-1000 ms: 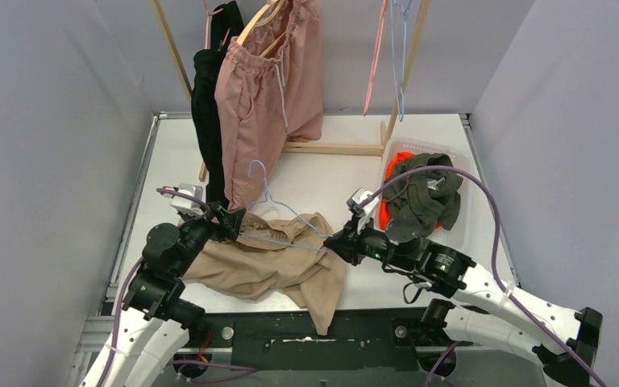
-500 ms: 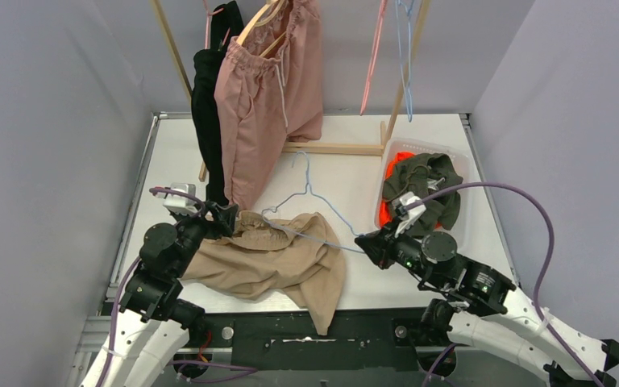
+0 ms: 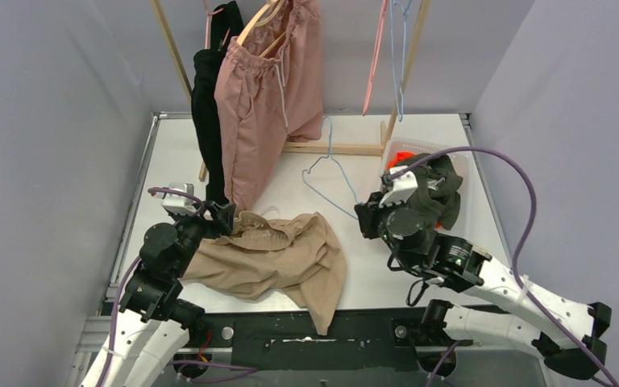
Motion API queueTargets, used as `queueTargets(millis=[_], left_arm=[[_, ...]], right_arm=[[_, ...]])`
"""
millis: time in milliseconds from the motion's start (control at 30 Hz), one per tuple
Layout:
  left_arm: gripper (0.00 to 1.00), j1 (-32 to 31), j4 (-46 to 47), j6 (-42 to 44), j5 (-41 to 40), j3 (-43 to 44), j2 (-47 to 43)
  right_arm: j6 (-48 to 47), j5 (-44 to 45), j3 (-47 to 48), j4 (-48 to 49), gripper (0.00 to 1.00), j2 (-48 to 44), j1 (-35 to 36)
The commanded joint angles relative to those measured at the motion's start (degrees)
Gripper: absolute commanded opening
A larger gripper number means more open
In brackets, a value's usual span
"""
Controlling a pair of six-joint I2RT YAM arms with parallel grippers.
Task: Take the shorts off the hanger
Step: Place the hanger on the clothes rod.
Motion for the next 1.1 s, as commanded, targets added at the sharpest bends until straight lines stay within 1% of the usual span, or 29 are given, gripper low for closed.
queueTargets(millis=[0, 133, 200, 333, 433, 533, 700, 800, 933, 1067], left_arm=[[0.72, 0.4, 1.6, 0.6, -1.5, 1.4, 0.0], [0.72, 0.4, 1.0, 0.9, -3.0, 1.3, -0.1], [0.72, 0.4, 0.8, 0.7, -4.3, 1.3, -0.1], [0.72, 0.5, -0.3, -0.6, -7.5, 1.5, 0.1], [0.72, 0.6, -0.1, -0.9, -8.0, 1.3, 0.0], [0.72, 0.7, -0.4, -0.9, -8.4, 1.3, 0.1], [0.72, 0.7, -0.6, -1.1, -8.6, 1.3, -0.2], [0.72, 0.8, -0.1, -1.1, -7.4, 1.0, -0.4], [0.72, 0.9, -0.1, -1.1, -7.3, 1.0, -0.5], [0.72, 0.9, 0.2, -1.1, -7.1, 0.9, -0.1]], right_arm=[[-4.8, 19.9, 5.9, 7.9, 0.0, 6.2, 5.2], [-9.0, 29.8, 10.6, 12.5, 0.0, 13.4, 9.1], [-11.8, 32.9, 13.0, 14.9, 0.0, 17.0, 10.5], [-15.1, 37.8, 16.5, 19.8, 0.0, 21.3, 10.9], [-18.5, 40.1, 19.0, 22.8, 0.0, 24.4, 11.3], [-24.7, 40.0, 19.2, 30.0, 0.0, 26.4, 11.3], [-34.1, 41.9, 22.0, 38.1, 0.0, 30.1, 10.1], [-39.2, 40.2, 23.6, 43.2, 0.0, 31.7, 8.4], [-39.7, 36.6, 26.3, 45.4, 0.0, 32.6, 5.1], [-40.0, 31.9, 26.2, 49.2, 0.0, 31.7, 2.6]])
